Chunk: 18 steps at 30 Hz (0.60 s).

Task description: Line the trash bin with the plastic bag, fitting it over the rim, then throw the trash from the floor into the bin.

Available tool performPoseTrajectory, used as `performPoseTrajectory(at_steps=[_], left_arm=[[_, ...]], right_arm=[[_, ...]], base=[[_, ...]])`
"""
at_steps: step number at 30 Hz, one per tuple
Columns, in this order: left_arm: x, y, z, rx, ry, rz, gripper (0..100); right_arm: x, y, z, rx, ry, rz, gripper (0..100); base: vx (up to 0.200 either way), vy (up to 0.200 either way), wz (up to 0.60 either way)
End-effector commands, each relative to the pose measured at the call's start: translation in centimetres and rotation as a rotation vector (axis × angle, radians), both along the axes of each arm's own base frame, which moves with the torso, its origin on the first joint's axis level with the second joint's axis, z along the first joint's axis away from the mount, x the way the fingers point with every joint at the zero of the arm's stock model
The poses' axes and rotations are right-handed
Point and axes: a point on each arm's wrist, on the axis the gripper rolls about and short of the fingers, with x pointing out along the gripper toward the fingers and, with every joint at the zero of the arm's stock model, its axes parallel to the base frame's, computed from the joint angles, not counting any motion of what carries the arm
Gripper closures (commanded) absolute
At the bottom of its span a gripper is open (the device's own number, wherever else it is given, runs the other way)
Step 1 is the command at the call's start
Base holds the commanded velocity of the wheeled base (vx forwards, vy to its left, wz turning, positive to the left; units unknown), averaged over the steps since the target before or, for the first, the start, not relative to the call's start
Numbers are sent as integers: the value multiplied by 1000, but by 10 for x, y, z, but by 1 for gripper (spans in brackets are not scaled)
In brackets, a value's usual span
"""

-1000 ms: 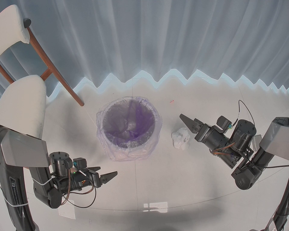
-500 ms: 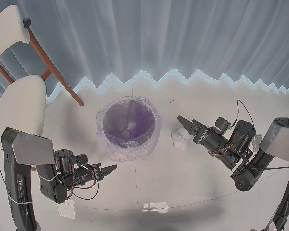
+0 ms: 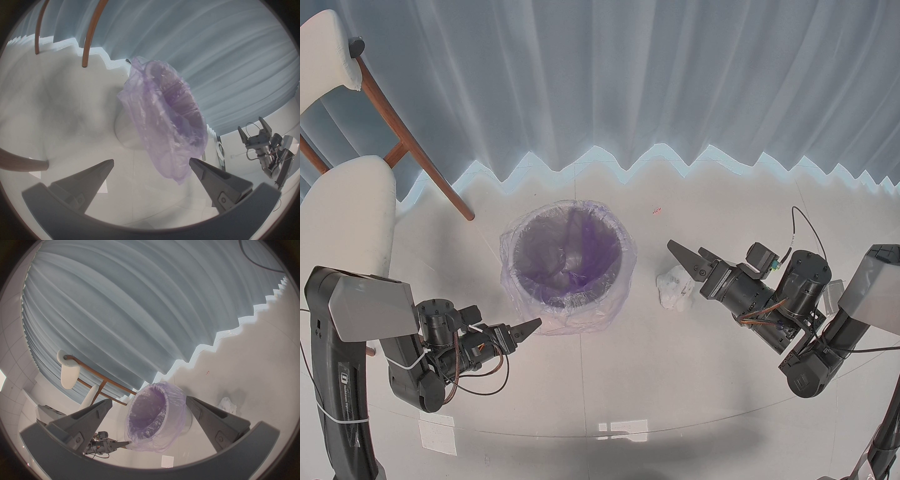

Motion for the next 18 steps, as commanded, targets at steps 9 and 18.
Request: performPoseTrajectory(at_steps=[9, 18], left_arm=[[25, 8, -19, 9, -18, 83, 100], [29, 12, -48, 21, 41, 92, 100]], right_arm=[[-1, 1, 2, 5, -19, 4, 0], [-1, 2, 0, 4, -12, 4, 0]], base=[[0, 0, 0], [0, 0, 0]])
